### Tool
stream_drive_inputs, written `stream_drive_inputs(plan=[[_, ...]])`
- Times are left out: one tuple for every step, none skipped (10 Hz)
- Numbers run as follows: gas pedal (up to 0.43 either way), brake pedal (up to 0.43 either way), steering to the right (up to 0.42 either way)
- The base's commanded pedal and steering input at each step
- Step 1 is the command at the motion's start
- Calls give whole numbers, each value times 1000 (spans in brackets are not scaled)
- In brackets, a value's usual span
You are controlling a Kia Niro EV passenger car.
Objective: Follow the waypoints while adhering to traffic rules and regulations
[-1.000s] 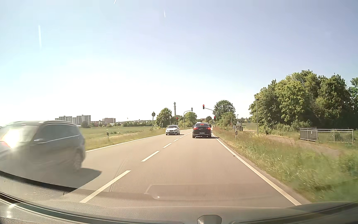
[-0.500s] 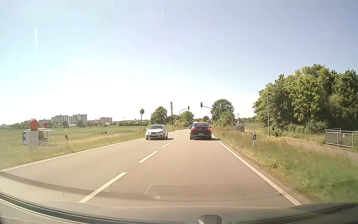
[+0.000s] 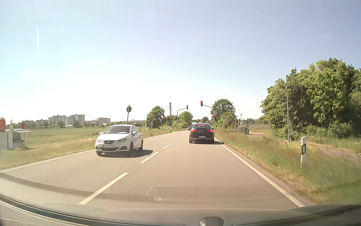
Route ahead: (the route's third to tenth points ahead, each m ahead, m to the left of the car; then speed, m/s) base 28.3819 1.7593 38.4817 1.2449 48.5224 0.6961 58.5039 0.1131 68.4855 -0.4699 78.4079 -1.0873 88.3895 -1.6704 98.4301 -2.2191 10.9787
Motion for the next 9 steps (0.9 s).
stream_drive_inputs(plan=[[0, 329, 10], [0, 329, 10], [0, 329, 10], [0, 335, 10], [0, 335, 10], [0, 335, 10], [0, 335, 10], [0, 335, 11], [0, 335, 11]])
